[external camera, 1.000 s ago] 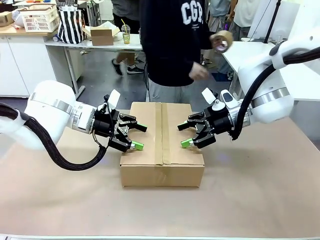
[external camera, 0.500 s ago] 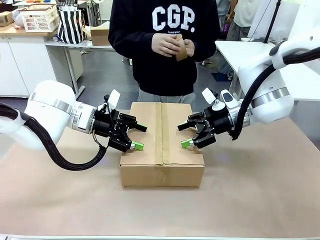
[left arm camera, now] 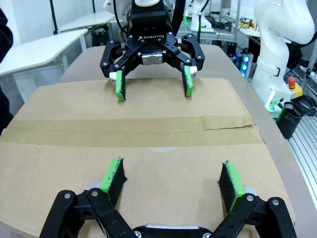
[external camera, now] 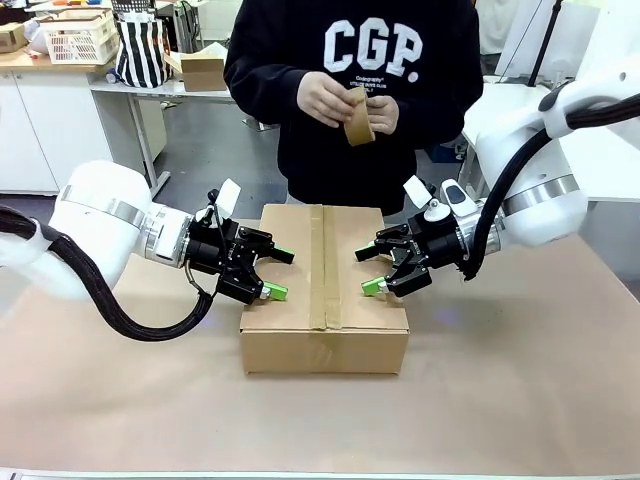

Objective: Pack the gift set into the box.
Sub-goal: Press and hold the closed box until the human finishes sealing it.

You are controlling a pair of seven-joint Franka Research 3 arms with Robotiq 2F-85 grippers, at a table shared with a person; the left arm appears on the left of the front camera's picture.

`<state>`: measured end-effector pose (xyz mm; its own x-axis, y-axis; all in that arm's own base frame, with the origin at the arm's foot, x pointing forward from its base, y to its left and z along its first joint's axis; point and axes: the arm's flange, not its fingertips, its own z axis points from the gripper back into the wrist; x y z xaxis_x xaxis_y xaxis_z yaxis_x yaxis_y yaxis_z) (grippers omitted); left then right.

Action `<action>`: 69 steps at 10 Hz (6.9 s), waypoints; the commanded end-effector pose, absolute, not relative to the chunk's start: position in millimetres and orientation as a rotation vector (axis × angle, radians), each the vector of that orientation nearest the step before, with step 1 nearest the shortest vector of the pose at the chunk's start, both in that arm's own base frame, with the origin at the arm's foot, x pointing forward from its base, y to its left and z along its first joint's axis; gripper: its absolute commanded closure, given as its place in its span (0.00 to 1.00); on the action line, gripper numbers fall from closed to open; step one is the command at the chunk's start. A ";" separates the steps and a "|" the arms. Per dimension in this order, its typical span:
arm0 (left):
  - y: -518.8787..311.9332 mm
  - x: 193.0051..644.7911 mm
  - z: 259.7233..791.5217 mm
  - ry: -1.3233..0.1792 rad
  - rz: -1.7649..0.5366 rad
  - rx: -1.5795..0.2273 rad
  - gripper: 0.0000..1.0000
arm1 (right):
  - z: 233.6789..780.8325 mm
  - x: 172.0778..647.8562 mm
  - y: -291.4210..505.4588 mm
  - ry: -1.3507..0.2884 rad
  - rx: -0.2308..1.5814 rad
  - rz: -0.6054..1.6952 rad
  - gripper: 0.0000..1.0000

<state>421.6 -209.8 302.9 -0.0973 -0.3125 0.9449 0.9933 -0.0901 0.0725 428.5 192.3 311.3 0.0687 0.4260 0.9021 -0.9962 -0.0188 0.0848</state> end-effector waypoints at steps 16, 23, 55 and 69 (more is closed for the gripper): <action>-209.4 420.9 300.7 -0.984 -1.461 -0.979 0.00 | 308.7 427.9 191.4 -0.806 0.941 1.347 0.00; -209.4 420.9 300.7 -0.984 -1.461 -0.979 0.00 | 308.7 427.9 191.4 -0.806 0.941 1.347 0.00; -209.4 420.9 300.7 -0.984 -1.461 -0.979 0.00 | 308.7 427.9 191.4 -0.806 0.941 1.347 0.00; -209.4 420.9 300.7 -0.984 -1.461 -0.979 0.00 | 308.7 427.9 191.4 -0.806 0.941 1.347 0.00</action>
